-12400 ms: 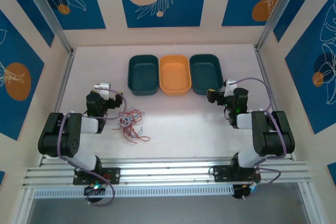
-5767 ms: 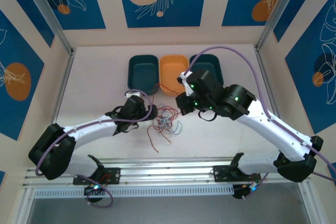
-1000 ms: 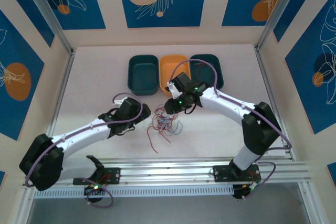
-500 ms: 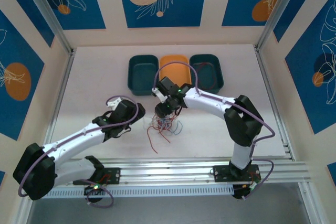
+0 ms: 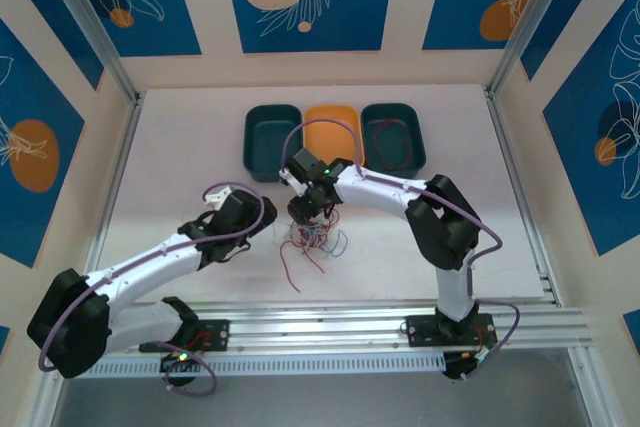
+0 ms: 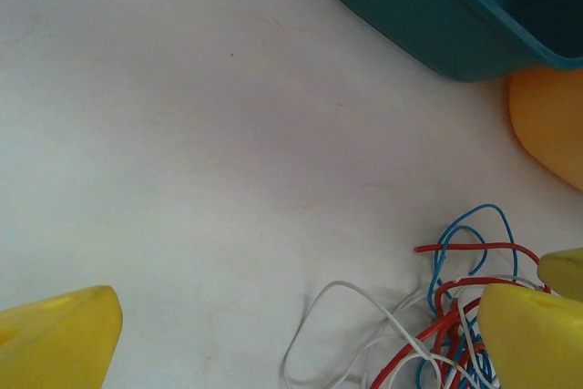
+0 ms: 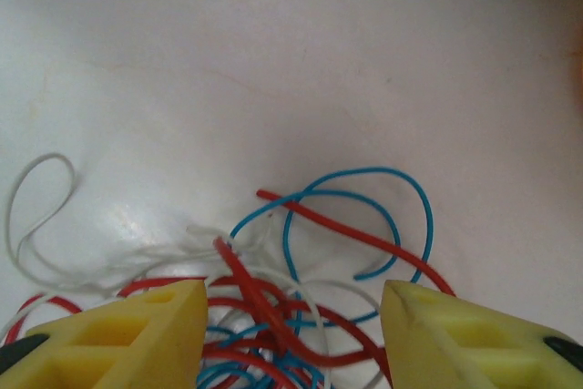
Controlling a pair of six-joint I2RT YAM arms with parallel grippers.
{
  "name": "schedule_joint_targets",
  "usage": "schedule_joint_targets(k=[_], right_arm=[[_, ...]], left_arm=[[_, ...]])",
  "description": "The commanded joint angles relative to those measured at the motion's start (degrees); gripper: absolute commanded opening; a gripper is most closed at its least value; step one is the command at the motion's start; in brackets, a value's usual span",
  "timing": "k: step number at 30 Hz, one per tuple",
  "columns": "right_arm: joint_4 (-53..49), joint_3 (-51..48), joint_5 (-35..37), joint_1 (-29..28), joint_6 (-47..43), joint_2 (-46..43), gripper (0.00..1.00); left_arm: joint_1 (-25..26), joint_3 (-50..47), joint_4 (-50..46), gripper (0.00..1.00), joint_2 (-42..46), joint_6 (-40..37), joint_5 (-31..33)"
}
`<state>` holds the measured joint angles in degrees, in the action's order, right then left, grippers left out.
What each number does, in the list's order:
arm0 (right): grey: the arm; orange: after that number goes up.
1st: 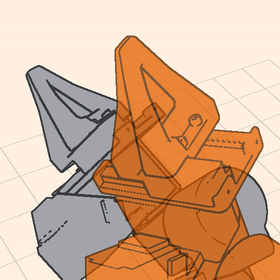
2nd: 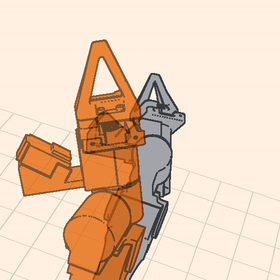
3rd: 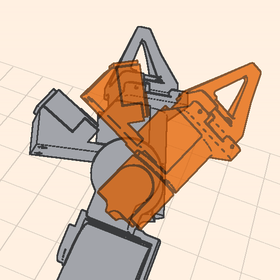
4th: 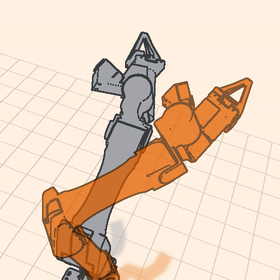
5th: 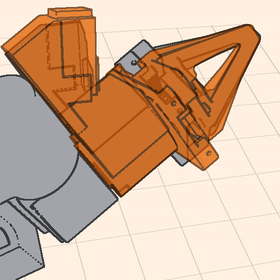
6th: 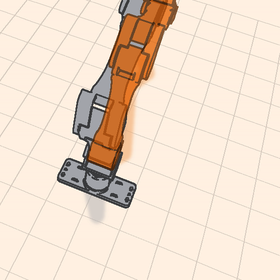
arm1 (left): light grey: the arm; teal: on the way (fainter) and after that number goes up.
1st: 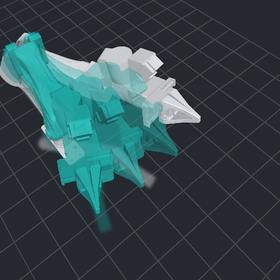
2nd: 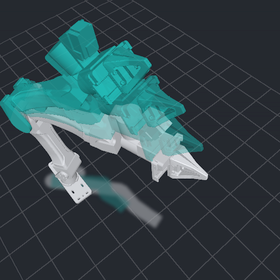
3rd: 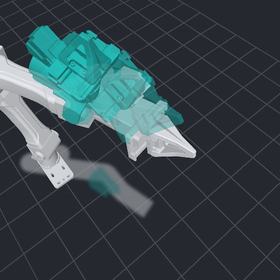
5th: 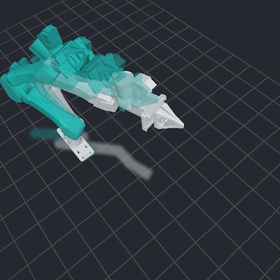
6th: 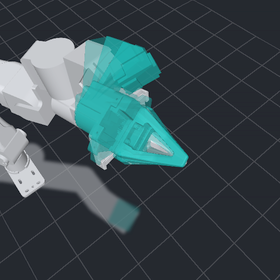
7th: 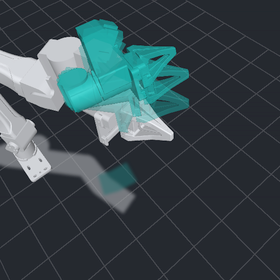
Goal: Untangle the cables
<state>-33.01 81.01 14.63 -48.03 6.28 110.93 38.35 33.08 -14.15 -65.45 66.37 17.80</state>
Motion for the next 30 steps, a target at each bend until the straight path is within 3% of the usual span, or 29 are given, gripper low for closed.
schedule_joint_targets(k=[1, 15, 30], right_arm=[[-1.1, 2.1, -0.3, 0.0, -0.7, 0.7, 0.47], [-1.4, 0.4, -2.6, 1.8, 1.7, -2.3, 0.04], [-4.2, -1.1, -2.0, 4.7, 7.9, -13.4, 0.0]], left_arm=[[-0.6, 0.3, 1.2, 1.0, -1.3, 0.5, -1.1], [-0.8, 3.9, 1.7, 1.0, -5.2, -2.8, -3.1], [-0.9, 6.7, 6.7, 1.0, -9.1, -6.5, -9.2]])
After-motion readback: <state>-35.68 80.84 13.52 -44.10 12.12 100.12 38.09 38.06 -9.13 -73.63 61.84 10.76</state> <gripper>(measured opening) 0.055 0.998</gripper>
